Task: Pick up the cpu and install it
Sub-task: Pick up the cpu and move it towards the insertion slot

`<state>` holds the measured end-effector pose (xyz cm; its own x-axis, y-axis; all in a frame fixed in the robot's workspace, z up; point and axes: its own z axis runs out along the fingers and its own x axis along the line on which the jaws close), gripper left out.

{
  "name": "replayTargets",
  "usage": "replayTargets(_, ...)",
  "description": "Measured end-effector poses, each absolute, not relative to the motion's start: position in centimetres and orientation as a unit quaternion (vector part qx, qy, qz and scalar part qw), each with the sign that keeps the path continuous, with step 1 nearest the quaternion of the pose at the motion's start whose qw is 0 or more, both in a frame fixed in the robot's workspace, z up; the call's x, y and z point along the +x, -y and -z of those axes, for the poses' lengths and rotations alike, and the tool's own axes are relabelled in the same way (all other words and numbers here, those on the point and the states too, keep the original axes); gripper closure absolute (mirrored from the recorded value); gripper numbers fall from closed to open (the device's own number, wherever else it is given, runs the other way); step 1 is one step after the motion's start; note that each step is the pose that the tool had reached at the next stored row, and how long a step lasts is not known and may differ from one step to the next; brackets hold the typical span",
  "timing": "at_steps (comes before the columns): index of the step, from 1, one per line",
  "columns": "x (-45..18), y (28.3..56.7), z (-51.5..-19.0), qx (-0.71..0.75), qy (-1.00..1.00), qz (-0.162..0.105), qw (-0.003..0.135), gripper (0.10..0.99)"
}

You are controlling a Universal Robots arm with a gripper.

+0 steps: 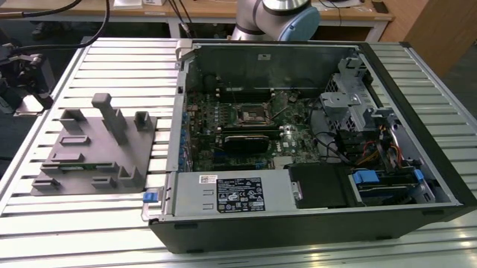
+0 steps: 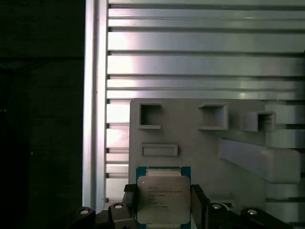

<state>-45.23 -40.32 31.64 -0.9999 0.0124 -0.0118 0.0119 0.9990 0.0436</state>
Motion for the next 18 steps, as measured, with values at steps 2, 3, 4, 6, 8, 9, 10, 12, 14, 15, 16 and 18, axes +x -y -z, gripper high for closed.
replayTargets(2,-45.2,40.3,-31.8,0.006,-1.000,-0.022,0.006,0.545)
replayTargets(3,-45.2,40.3,-31.9,0.006,-1.000,-0.022,0.006,0.545)
replayTargets(4,-45.2,40.3,-32.0,0.006,-1.000,-0.022,0.006,0.545)
replayTargets(6,-45.2,40.3,-32.2,0.006,-1.000,-0.022,0.006,0.545)
replayTargets(8,-45.2,40.3,-32.3,0.006,-1.000,-0.022,0.006,0.545)
replayTargets(9,-45.2,40.3,-32.4,0.006,-1.000,-0.022,0.006,0.545)
replayTargets(10,-45.2,40.3,-32.5,0.006,-1.000,-0.022,0.006,0.545)
replayTargets(12,-45.2,40.3,-32.8,0.006,-1.000,-0.022,0.006,0.545)
replayTargets(14,-45.2,40.3,-33.0,0.006,-1.000,-0.022,0.006,0.545)
replayTargets(15,-45.2,40.3,-33.2,0.006,-1.000,-0.022,0.006,0.545)
replayTargets(16,-45.2,40.3,-33.3,0.006,-1.000,-0.022,0.006,0.545)
replayTargets(18,-45.2,40.3,-33.6,0.006,-1.000,-0.022,0.006,0.545)
